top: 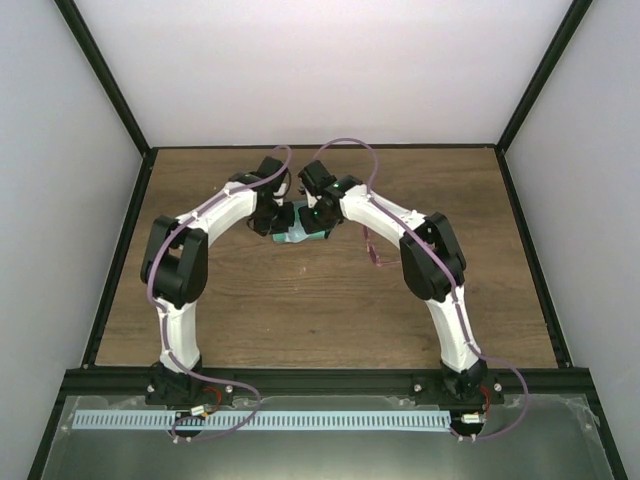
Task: Organize the sunglasses
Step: Place the glasses cleaning cloth in the sunglasses case.
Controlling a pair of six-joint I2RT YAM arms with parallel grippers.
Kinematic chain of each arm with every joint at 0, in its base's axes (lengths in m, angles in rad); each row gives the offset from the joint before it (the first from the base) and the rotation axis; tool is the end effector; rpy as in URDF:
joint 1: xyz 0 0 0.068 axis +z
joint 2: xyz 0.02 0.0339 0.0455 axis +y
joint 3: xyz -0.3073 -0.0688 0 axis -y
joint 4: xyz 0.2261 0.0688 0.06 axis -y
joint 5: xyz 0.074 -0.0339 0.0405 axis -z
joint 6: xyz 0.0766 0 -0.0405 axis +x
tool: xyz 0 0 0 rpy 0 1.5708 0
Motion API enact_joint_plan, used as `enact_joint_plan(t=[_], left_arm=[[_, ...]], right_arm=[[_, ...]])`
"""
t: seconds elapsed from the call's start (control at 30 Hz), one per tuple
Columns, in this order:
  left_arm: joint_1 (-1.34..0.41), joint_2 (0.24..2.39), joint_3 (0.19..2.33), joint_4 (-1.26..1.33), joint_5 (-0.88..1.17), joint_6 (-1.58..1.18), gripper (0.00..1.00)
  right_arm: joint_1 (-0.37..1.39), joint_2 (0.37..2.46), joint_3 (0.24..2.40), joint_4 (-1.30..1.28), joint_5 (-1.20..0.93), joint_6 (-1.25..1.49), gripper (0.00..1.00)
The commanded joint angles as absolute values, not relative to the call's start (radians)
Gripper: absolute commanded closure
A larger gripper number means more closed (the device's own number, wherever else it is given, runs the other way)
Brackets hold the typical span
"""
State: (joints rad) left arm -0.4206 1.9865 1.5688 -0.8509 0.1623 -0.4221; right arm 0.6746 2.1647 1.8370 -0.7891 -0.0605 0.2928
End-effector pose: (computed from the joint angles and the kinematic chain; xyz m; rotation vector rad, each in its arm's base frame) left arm 0.3780 -0.1826 0.2149 0.0338 2.9058 -0.3966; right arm 0.3808 0.3105 0.2170 -0.5395 2.6904 0.3682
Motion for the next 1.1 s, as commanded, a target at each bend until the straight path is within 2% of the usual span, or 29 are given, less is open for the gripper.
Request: enact_joint_plan(t=[0.0, 0.47, 1.07], left_arm=[[-0.412, 2.015, 1.602, -0.830, 0.119, -0.415, 0.96], [-0.392, 2.090, 1.679, -0.799, 0.095, -0.422, 0.96], [-0.387, 2.125, 1.658, -0.810, 0.122, -0.412, 0.96]], right_arm=[[0.648, 2.195, 1.882, -0.789, -0.067, 0.273, 0.98], [0.617, 2.246, 1.934, -0.788, -0.071, 0.259, 0.97], [0.611, 2.272, 1.933, -0.789, -0.077, 0.253, 0.97]])
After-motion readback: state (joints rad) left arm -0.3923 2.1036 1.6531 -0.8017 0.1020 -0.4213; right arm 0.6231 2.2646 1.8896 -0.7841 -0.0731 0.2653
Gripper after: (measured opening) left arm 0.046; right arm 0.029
